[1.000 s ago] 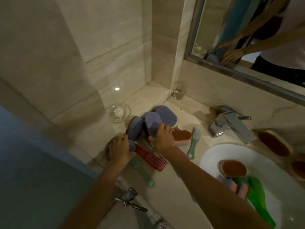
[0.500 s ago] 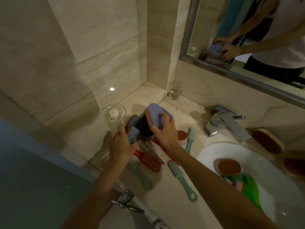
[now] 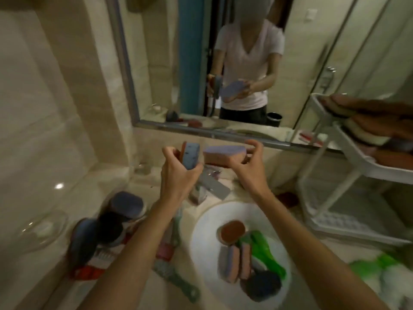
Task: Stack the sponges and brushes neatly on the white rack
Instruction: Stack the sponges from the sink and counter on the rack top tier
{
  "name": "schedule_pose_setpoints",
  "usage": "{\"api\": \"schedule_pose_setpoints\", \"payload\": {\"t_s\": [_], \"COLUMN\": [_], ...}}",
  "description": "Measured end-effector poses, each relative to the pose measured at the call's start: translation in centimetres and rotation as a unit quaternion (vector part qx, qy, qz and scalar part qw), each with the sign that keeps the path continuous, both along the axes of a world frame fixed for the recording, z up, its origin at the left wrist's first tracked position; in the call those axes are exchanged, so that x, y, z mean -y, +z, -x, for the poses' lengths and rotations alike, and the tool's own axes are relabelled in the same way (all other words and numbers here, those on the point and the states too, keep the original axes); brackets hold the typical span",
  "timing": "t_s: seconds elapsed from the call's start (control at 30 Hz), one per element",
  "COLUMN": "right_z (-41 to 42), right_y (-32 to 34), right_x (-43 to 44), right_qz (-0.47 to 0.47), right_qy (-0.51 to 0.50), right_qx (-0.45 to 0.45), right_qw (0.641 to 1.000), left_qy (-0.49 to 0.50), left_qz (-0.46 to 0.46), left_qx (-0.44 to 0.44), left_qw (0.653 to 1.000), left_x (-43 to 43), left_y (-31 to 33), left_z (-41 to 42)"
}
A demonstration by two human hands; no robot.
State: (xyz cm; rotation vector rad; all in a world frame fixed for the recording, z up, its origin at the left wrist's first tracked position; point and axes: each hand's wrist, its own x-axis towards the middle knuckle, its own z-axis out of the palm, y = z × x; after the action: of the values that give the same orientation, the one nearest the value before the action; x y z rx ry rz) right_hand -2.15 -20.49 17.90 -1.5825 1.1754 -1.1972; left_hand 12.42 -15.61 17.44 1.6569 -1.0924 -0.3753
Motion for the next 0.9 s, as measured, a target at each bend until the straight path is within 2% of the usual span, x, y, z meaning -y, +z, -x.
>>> {"api": "schedule_pose_setpoints", "payload": {"t_s": [0.17, 0.3, 0.47, 0.53, 0.63, 0.73, 0.8, 0.9], "right_z": [10.7, 19.9, 30.6, 34.6, 40.1, 43.3, 44.3, 44.7], "right_y": [3.9, 7.1, 11.5, 13.0, 14.4, 14.1, 13.1, 11.7], "right_x": [0.9, 2.2, 3.9, 4.6, 6.1, 7.8, 8.7, 9.5], "right_qz": [0.073, 0.125, 0.165, 0.182, 0.166, 0.126, 0.094, 0.054], "right_qy": [-0.117, -0.186, -0.219, -0.202, -0.145, -0.082, -0.036, 0.011], "right_qx": [0.026, 0.028, 0.007, -0.046, -0.200, -0.364, -0.420, -0.439], "right_qw": [0.990, 0.974, 0.962, 0.961, 0.955, 0.919, 0.902, 0.897], "left_qy": [-0.122, -0.183, -0.250, -0.266, -0.281, -0.302, -0.296, -0.287], "left_qz": [0.052, 0.068, 0.098, 0.081, 0.062, 0.030, 0.012, -0.013], "left_qx": [-0.016, 0.040, 0.113, 0.146, 0.197, 0.248, 0.262, 0.291], "left_qw": [0.991, 0.980, 0.957, 0.949, 0.937, 0.920, 0.918, 0.913], "left_x": [4.2, 7.2, 10.0, 11.0, 12.2, 13.0, 13.3, 13.3], "left_y": [3.3, 6.1, 9.8, 10.8, 11.6, 11.0, 10.3, 9.7], "left_z": [9.8, 17.8, 27.9, 31.5, 36.0, 38.4, 39.1, 39.5]}}
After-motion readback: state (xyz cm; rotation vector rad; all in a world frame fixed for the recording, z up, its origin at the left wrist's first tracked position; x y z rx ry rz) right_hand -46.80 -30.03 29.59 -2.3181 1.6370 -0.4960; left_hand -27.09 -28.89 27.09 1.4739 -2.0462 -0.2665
